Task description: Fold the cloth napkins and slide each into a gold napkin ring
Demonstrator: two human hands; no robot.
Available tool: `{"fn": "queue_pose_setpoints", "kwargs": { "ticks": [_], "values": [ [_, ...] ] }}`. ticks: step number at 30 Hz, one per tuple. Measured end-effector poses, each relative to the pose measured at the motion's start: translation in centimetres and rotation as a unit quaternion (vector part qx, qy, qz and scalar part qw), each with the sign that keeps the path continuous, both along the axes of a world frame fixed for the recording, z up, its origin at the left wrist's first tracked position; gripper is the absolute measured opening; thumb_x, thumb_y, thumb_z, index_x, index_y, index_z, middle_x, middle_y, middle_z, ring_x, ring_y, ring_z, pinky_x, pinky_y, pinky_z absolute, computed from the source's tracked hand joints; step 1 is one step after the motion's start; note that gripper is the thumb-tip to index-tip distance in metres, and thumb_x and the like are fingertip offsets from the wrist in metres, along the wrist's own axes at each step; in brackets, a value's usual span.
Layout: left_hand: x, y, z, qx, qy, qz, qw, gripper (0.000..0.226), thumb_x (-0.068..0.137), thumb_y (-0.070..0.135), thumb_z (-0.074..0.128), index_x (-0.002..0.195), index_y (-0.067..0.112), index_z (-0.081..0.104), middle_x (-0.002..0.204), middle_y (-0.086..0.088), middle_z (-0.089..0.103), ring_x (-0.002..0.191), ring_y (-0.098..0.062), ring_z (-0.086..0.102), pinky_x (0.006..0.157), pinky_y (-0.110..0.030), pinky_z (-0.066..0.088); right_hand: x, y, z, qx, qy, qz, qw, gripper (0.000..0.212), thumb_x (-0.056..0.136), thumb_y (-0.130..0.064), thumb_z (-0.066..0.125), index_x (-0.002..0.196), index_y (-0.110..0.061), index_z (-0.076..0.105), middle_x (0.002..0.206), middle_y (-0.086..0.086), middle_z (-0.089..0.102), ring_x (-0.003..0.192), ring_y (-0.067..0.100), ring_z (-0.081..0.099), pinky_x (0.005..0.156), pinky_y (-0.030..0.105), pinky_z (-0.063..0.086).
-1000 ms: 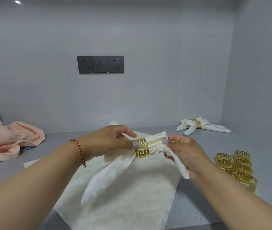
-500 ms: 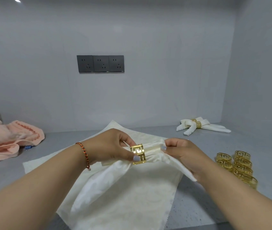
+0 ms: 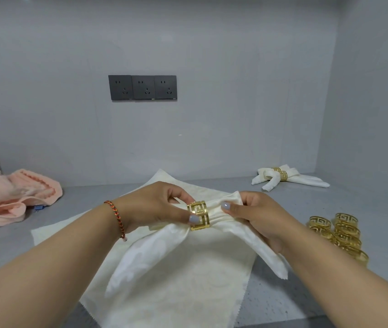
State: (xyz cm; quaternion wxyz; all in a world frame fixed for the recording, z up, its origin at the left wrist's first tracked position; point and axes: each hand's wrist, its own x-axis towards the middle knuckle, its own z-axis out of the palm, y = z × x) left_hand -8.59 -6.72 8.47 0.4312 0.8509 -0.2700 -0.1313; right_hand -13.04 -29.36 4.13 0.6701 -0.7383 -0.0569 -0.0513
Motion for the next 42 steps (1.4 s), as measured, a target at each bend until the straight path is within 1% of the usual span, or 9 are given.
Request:
{"fn": "queue_pose_setpoints", "kwargs": {
  "ticks": [4, 8, 12, 15, 20, 24, 31, 35, 42],
  "values": [
    [0.6, 0.4, -0.5, -0.075, 0.036, 0.043, 0.996, 0.051, 0.056, 0.016, 0.088, 0.102, 0.013, 0.065, 0.092, -0.008, 0.067, 0.071, -0.013, 0.061, 0.062, -0.023, 0.048, 0.2, -0.5, -0.1, 0.038, -0.014, -0.011, 0.999, 0.013, 0.088, -0.015, 0.066, 0.089, -0.003, 0.072, 0.086, 0.013, 0.073, 0.074, 0.018, 0.067, 0.069, 0.026, 0.049],
    [1.0, 0.0, -1.5, -0.171, 0.040, 0.108, 0.978, 0.054, 0.045, 0.020, 0.084, 0.096, 0.015, 0.065, 0.086, -0.011, 0.067, 0.073, -0.025, 0.064, 0.078, -0.042, 0.053, 0.5, -0.5, -0.3, 0.018, -0.028, -0.038, 0.999, 0.025, 0.089, -0.026, 0.064, 0.092, -0.003, 0.072, 0.085, 0.014, 0.074, 0.072, 0.017, 0.065, 0.067, 0.026, 0.047],
    [1.0, -1.1, -2.1, -0.246, 0.056, 0.114, 0.961, 0.033, 0.076, -0.003, 0.075, 0.101, 0.014, 0.061, 0.080, -0.011, 0.062, 0.059, -0.019, 0.062, 0.056, -0.026, 0.053, 1.3, -0.9, -0.4, 0.004, -0.041, -0.083, 0.996, 0.027, 0.089, -0.030, 0.065, 0.095, -0.004, 0.070, 0.083, 0.013, 0.073, 0.070, 0.019, 0.064, 0.072, 0.036, 0.048],
    [1.4, -1.7, -2.2, -0.271, 0.052, 0.114, 0.955, 0.029, 0.083, -0.002, 0.067, 0.101, 0.019, 0.055, 0.083, -0.016, 0.062, 0.062, -0.026, 0.059, 0.057, -0.029, 0.049, 1.9, -1.3, -0.2, 0.001, -0.056, -0.106, 0.993, 0.040, 0.080, -0.039, 0.071, 0.104, -0.008, 0.060, 0.086, 0.010, 0.073, 0.074, 0.024, 0.069, 0.076, 0.042, 0.055],
    [2.5, -3.5, -2.6, -0.275, 0.026, 0.111, 0.955, 0.020, 0.085, 0.005, 0.068, 0.081, 0.016, 0.053, 0.082, -0.010, 0.063, 0.063, -0.023, 0.054, 0.057, -0.031, 0.046, 2.7, -3.2, 0.1, -0.051, -0.097, -0.178, 0.978, 0.034, 0.083, -0.025, 0.073, 0.094, -0.025, 0.042, 0.074, 0.002, 0.068, 0.062, 0.017, 0.058, 0.063, 0.031, 0.044],
    [3.9, -6.2, -2.3, -0.278, 0.078, 0.081, 0.954, 0.023, 0.084, -0.008, 0.063, 0.077, 0.014, 0.059, 0.075, -0.008, 0.058, 0.055, -0.020, 0.052, 0.052, -0.026, 0.045, 3.8, -6.5, 0.7, -0.054, -0.103, -0.196, 0.974, 0.029, 0.082, -0.012, 0.073, 0.074, -0.019, 0.047, 0.059, 0.000, 0.042, 0.060, 0.018, 0.037, 0.059, 0.030, 0.033],
    [8.3, -15.8, -1.9, -0.244, 0.141, 0.059, 0.958, 0.030, 0.080, -0.012, 0.064, 0.089, 0.015, 0.054, 0.077, -0.017, 0.060, 0.056, -0.025, 0.055, 0.056, -0.029, 0.047, 6.4, -16.0, 2.0, -0.090, -0.044, -0.256, 0.961, 0.013, 0.084, -0.006, 0.071, 0.076, -0.016, 0.069, 0.078, -0.002, 0.068, 0.068, 0.010, 0.057, 0.066, 0.018, 0.046],
    [12.1, -23.4, -3.0, -0.209, 0.121, 0.084, 0.967, 0.033, 0.073, -0.002, 0.074, 0.084, 0.021, 0.055, 0.090, -0.019, 0.063, 0.073, -0.029, 0.058, 0.069, -0.037, 0.050, 8.6, -23.0, 2.7, -0.118, 0.033, -0.274, 0.954, 0.020, 0.087, 0.005, 0.061, 0.083, -0.011, 0.074, 0.077, 0.010, 0.068, 0.067, 0.018, 0.056, 0.063, 0.023, 0.046],
    [18.8, -35.9, -5.9, -0.170, 0.086, 0.122, 0.974, 0.028, 0.074, 0.003, 0.074, 0.077, 0.023, 0.054, 0.104, -0.006, 0.061, 0.088, -0.020, 0.058, 0.084, -0.029, 0.050, 15.6, -33.8, 0.8, -0.172, 0.078, -0.324, 0.927, 0.021, 0.086, 0.005, 0.063, 0.079, -0.011, 0.075, 0.075, 0.009, 0.068, 0.061, 0.014, 0.055, 0.059, 0.017, 0.044]
  ]
}}
